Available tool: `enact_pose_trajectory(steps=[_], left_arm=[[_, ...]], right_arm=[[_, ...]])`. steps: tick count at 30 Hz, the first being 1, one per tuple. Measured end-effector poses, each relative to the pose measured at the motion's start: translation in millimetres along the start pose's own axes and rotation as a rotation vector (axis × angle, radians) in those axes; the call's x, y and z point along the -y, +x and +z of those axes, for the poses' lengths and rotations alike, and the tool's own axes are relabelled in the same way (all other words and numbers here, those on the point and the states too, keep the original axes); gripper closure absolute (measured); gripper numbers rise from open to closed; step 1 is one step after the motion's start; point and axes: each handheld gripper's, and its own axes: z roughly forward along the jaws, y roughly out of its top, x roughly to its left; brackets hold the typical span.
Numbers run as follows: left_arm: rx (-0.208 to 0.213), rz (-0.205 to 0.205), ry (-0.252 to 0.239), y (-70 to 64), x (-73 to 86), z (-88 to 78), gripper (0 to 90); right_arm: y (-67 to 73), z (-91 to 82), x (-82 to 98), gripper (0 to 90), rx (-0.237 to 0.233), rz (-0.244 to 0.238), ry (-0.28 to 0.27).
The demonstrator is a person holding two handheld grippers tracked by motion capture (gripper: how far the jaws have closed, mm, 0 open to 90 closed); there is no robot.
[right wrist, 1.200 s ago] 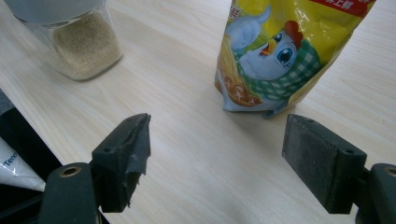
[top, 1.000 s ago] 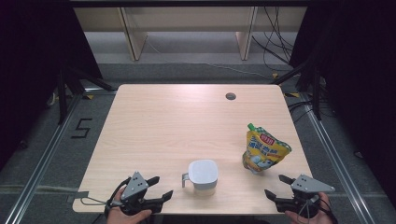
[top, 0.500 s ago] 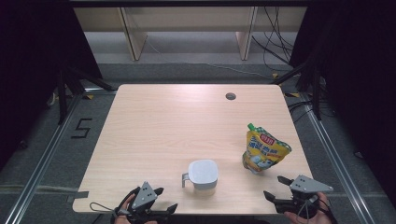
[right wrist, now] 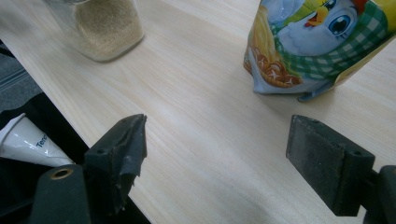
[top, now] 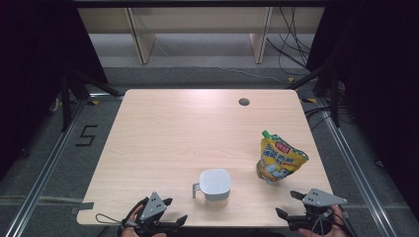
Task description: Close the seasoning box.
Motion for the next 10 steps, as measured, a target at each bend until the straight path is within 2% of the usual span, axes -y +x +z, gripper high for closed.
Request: enact_pose_trajectory(steps=[1,2,3,4,5,6,7,8,9,10], left_arm=[[0.009,-0.02,-0.012,-1.2,0.1,0.6,25.4],[0.005,-0.024,-0.01,-1.0,0.2,0.4,25.2],[0.001,0.0,0.003,1.1,0.1,-0.5,25.2],[-0.005,-0.003,-0.014,1.2,0.2,0.8,25.1],[0.0,-0.005,-0.015,1.6,0.6,1.3,25.1],[-0.014,0.01,0.016,3.4,0.5,0.1,25.0],[-0.005,-0.011,0.011,2.3,0.9,0.9,25.0],[-0.02,0.01,0.02,4.5,1.3,1.8,24.7],[-0.02,-0.001,0.009,4.0,1.8,3.1,24.5],[-0.019,0.0,0.018,4.9,1.8,3.0,24.3]], right_arm=[[0.9,-0.1,0.3,21.3,0.001,0.013,-0.002],[1.9,1.2,1.0,21.3,0.025,0.013,-0.017],[1.3,-0.1,0.6,21.2,0.044,0.001,-0.018],[0.3,0.2,0.4,21.2,0.039,-0.013,-0.016],[0.7,0.0,0.6,21.1,0.042,-0.005,-0.008],[-0.2,0.5,0.7,21.0,0.042,-0.014,-0.012],[-0.9,1.0,0.6,20.8,0.01,-0.005,0.001],[-0.8,0.4,0.9,20.6,0.017,0.003,0.005],[-1.7,1.0,1.6,20.6,0.044,0.001,-0.009],[-2.7,0.4,1.8,20.5,0.046,0.013,0.0]])
